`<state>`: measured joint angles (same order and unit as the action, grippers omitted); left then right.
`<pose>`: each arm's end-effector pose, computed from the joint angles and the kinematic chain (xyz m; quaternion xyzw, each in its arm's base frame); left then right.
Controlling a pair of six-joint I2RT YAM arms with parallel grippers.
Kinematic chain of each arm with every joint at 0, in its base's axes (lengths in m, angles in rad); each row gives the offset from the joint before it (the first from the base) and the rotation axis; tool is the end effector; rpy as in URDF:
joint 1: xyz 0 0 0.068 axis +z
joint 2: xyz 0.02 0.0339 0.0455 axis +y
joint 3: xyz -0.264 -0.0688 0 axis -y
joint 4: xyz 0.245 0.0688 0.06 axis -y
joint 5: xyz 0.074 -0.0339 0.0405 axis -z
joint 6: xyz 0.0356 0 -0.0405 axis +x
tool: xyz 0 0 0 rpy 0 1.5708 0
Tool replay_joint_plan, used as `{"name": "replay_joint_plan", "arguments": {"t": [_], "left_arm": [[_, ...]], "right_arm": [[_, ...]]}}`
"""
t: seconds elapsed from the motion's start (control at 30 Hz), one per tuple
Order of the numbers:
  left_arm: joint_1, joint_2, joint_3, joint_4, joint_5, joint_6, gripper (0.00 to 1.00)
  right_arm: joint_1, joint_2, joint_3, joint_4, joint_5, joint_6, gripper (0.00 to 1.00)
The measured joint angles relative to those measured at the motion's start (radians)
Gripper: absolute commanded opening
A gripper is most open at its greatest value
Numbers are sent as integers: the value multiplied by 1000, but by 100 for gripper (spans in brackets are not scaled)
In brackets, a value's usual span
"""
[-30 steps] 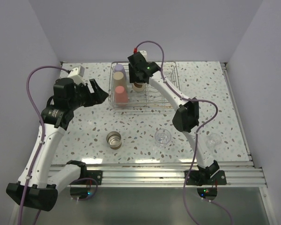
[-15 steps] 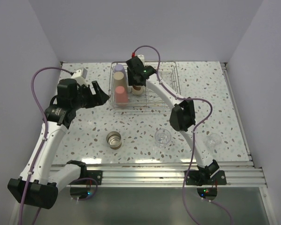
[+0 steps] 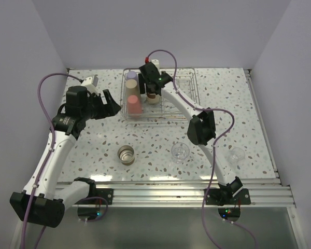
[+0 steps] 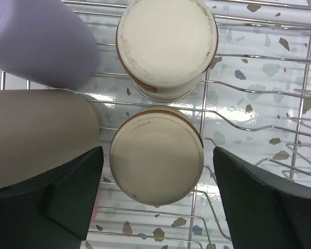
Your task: Load the cups into the dish rack
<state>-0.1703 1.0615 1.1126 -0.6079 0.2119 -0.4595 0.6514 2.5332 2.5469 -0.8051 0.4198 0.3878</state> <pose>0.2207 -0.0456 0.3589 -0.0745 0.8676 -0.2374 0.4305 0.4507 0.3253 0.2520 -0.0404 0.9073 0.0172 0.4182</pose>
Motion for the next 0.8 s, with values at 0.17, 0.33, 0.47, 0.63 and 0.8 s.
{"name": "replay_joint_plan", "arguments": {"t": [0.17, 0.33, 0.47, 0.63, 0.8], "left_arm": [[0, 15, 3, -1, 0, 0, 80], [0, 19, 14, -5, 0, -1, 79], [0, 19, 41, -19, 1, 0, 77], [-4, 21, 76, -67, 32, 32, 72], [-134, 33, 85, -142, 23, 55, 69]], "right_arm": [[0, 0, 1, 6, -1, -4, 98], [0, 0, 2, 5, -11, -1, 98], [0, -7, 1, -3, -30, 19, 98], [0, -87, -35, -19, -75, 58, 98], [1, -290, -132, -16, -97, 87, 98]]}}
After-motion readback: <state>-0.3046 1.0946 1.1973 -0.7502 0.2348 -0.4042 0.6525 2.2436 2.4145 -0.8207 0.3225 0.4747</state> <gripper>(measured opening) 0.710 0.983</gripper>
